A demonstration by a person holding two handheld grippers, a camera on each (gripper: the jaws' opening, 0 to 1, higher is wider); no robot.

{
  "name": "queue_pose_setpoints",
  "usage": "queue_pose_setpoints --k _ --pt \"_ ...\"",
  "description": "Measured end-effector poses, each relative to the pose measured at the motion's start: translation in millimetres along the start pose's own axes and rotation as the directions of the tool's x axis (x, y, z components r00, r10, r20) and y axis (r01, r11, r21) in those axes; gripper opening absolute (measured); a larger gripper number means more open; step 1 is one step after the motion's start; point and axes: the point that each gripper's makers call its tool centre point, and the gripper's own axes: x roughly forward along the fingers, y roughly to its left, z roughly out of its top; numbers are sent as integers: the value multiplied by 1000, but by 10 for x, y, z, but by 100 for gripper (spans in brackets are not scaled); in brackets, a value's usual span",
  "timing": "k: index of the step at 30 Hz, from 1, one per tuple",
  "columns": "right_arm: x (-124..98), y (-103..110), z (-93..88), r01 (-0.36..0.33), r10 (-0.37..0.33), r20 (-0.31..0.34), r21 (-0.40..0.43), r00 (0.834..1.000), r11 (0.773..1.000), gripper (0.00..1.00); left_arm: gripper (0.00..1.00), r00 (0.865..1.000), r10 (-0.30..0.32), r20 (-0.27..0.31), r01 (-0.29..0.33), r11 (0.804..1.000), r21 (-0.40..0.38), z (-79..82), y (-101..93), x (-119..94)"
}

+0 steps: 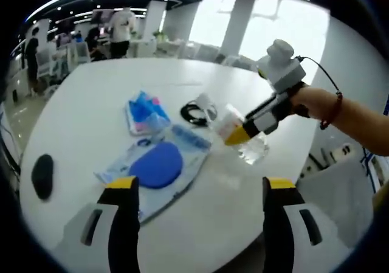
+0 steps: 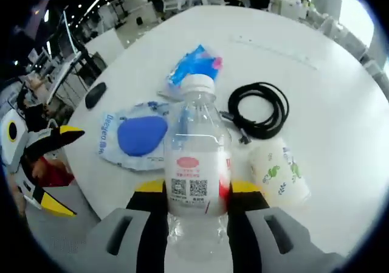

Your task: Arrange the tabletop items into an orderly group along one side of the table until the central work area is clear of visible clutter.

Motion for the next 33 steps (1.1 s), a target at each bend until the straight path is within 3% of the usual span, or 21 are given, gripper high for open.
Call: queue_pose_setpoints --k 4,8,12,18,28,33 --pt "-83 101 89 -15 17 72 -26 997 1000 36 78 995 -21 98 28 997 -75 177 -33 -48" --pt "-162 215 141 -35 39 126 -35 991 999 36 78 989 -21 144 32 997 -75 305 -47 -110" --pt "-244 361 228 -49 68 212 -92 975 994 36 78 973 -73 218 104 985 -135 456 -163 -128" --pt "-384 550 287 -67 115 308 -161 944 985 36 78 964 -98 249 147 972 -183 516 -245 -116" --pt "-462 767 254 -66 155 360 -249 920 966 36 74 968 -122 221 165 969 -186 578 -391 -56" --pt "-509 884 270 -84 183 388 -259 903 962 36 70 958 -141 250 201 951 -234 647 -454 -27"
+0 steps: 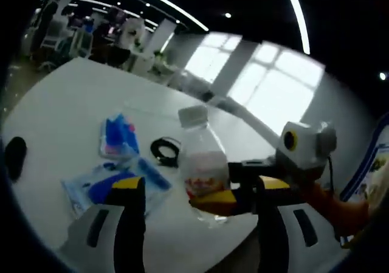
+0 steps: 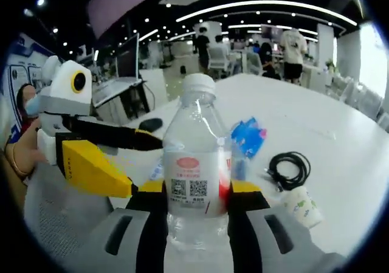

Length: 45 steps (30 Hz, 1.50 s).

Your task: Arrange the tabletop items into an orderly group along one side of the table until the central work area is clear of visible clutter.

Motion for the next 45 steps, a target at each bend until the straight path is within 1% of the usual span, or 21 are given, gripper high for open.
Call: queue_pose_setpoints --k 6,8,15,17,20,23,27,28,33,38,43,45 --pt "-7 86 48 -2 2 27 -6 1000 1000 36 68 1000 -7 10 8 999 -40 5 -25 43" --pt "-2 130 74 -2 3 37 -23 999 1000 36 66 1000 -9 15 10 998 -60 11 -27 57" --pt "44 249 153 -12 14 62 -31 998 999 37 61 1000 -6 18 7 997 -82 8 -9 68" --pt "62 282 176 -16 18 65 -37 998 999 37 59 999 -8 32 11 996 -89 29 0 56" --pt "73 309 191 -16 19 68 -46 997 999 37 55 999 -11 46 15 995 -100 58 12 29" --pt "71 316 207 -19 21 75 -36 997 999 37 50 998 -14 59 19 995 -98 85 15 5" --pt "60 331 256 -18 21 91 -37 996 999 37 41 998 -12 53 17 996 -92 74 40 8" --pt "59 339 265 -18 21 91 -38 996 999 37 39 998 -27 65 34 994 -105 87 13 10" --pt "46 337 292 -10 13 99 -36 995 999 37 39 996 -22 81 28 997 -73 113 -2 -4" --pt "35 340 337 8 -2 113 -52 994 999 39 38 994 -29 105 32 999 -25 169 -37 -23" --pt "43 339 385 15 -8 131 -56 991 998 41 37 993 -19 116 17 1000 25 220 -54 -38" --pt "49 338 409 14 -5 142 -58 990 998 41 36 992 -9 128 4 999 38 253 -50 -43"
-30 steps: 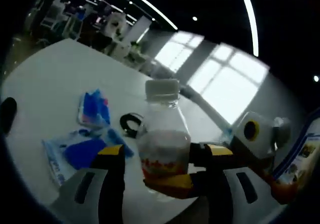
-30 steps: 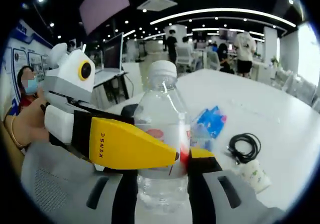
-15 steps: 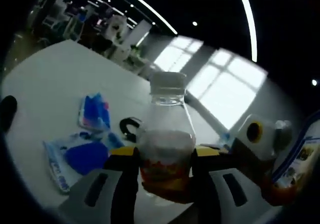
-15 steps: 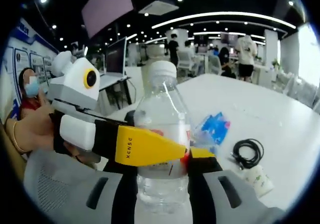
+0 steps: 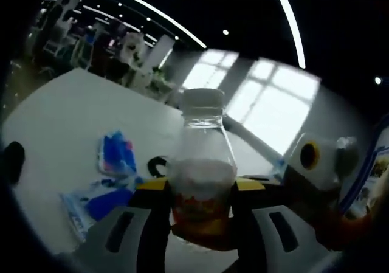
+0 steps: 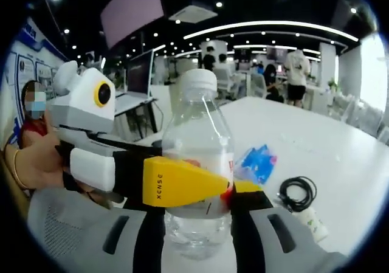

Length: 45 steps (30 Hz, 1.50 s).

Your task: Arrange the tabletop items into an orderly group along one side of the table until the central work area is clear of visible clutter.

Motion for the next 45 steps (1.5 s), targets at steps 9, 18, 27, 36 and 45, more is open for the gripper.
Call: queue_pose_setpoints --k 9,18,27,36,45 --pt "55 -96 55 37 -37 6 -43 999 998 52 36 999 41 15 -42 998 47 63 83 37" --pt "-9 -286 30 53 -53 12 20 999 998 75 36 996 78 32 -80 994 75 189 231 78" --pt "-30 -420 -93 82 -82 -16 28 997 996 83 36 989 130 66 -136 986 97 423 466 147" --pt "-101 -588 -144 116 -116 -8 64 993 991 91 36 975 208 82 -216 970 114 573 830 226" --pt "-263 -851 -263 179 -178 -18 102 984 979 93 36 938 327 114 -342 928 146 712 1262 314"
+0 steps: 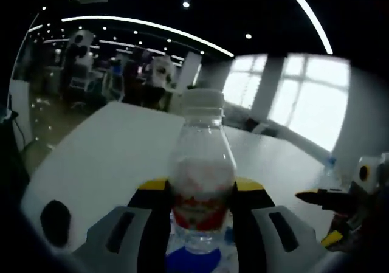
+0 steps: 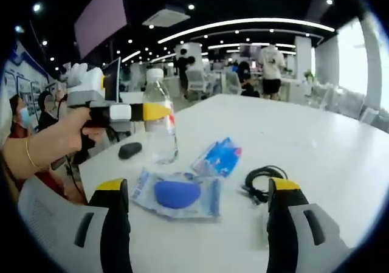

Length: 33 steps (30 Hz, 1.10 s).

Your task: Arrange the tabletop items into an orderly group along one side of the table until the central work area is clear of visible clutter.

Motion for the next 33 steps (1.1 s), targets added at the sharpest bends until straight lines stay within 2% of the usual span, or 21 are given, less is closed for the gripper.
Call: queue_pose_setpoints --k 5,7,9,13,21,27,33 --pt "-32 -209 -72 53 -53 -11 5 999 999 92 36 993 103 54 -107 991 79 110 233 106" --pt "-43 -302 -141 84 -85 -32 -24 996 996 93 36 990 122 64 -128 988 92 133 284 168" --pt "-50 -374 -203 98 -99 -44 -19 994 995 93 36 988 139 73 -147 983 108 154 342 227" --pt "-71 -519 -291 126 -125 -51 27 991 992 93 36 980 181 86 -188 978 85 170 518 361" --pt "-97 -710 -438 178 -173 -76 63 982 982 92 36 963 256 83 -262 963 69 79 838 673" --pt "-120 -828 -507 203 -194 -86 107 977 973 92 36 956 280 86 -287 954 89 38 964 832" --pt "-138 -898 -601 226 -214 -111 116 971 967 93 36 946 311 90 -320 940 122 -39 1100 975"
